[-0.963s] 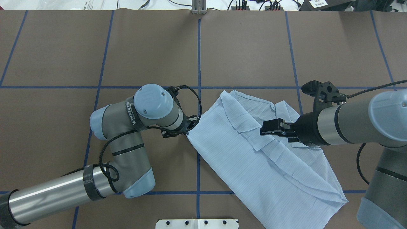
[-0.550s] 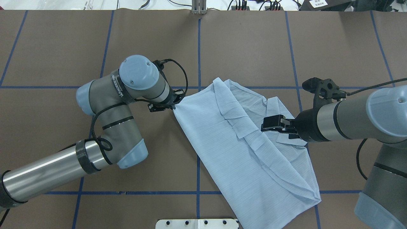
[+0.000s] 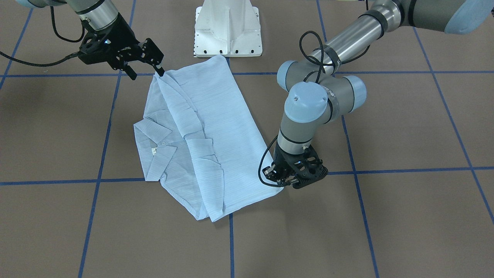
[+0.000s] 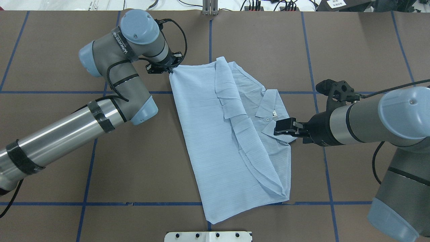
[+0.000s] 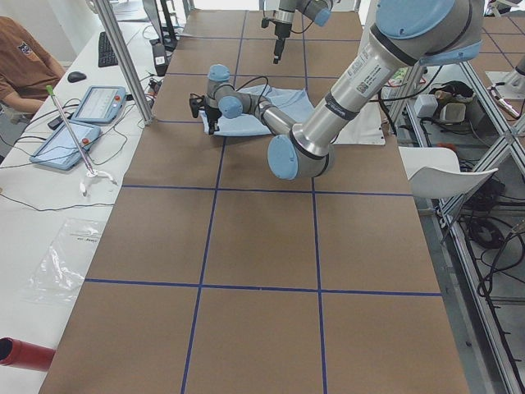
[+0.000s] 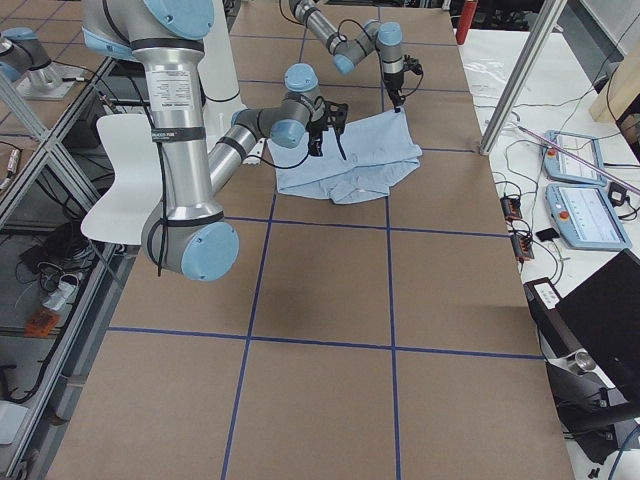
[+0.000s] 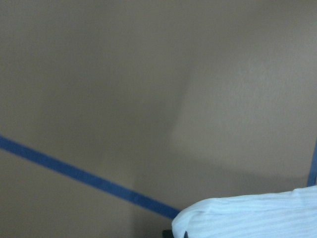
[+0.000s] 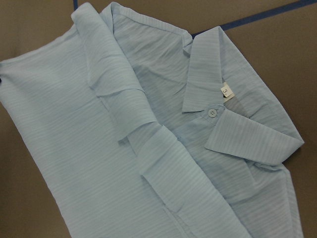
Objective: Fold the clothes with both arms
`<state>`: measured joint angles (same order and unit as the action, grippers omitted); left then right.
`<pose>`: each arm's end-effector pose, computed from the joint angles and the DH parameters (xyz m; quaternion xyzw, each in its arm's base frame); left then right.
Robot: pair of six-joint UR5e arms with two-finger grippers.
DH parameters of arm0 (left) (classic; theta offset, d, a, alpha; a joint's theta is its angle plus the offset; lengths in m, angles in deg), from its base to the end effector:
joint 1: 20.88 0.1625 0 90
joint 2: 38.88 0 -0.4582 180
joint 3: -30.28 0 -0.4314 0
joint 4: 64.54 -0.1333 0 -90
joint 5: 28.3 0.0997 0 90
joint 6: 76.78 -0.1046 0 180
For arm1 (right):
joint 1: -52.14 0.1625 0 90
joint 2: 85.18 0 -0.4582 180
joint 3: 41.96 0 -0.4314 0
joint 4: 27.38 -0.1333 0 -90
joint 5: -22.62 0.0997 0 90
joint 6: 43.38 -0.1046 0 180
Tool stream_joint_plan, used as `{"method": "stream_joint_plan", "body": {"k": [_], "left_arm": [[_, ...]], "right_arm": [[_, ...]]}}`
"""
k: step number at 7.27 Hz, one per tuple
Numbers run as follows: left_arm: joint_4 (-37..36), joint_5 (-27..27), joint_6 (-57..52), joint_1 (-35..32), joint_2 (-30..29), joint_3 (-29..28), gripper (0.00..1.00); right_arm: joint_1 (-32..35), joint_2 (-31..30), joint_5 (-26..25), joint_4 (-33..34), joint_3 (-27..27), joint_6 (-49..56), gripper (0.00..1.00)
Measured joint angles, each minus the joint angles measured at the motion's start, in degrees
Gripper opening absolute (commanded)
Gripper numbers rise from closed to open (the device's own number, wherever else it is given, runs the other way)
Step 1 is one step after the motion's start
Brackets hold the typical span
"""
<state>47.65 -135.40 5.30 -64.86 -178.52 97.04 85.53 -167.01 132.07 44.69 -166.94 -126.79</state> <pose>0.5595 -0.6824 0.2588 0.0562 0.4251 -0.2208 0.8760 -0.3753 -0.3653 0.2814 0.0345 -0.5204 0.1132 0.8457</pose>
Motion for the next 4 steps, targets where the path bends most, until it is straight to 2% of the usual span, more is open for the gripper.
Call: {"method": "stream_joint_plan", "body": {"k": [4], "left_arm": [[16.4, 8.74, -3.55, -1.42, -6.87, -13.82, 0.0]], "right_arm": [[-0.07, 0.33, -0.73, -0.02, 2.08, 0.0, 1.0]]}}
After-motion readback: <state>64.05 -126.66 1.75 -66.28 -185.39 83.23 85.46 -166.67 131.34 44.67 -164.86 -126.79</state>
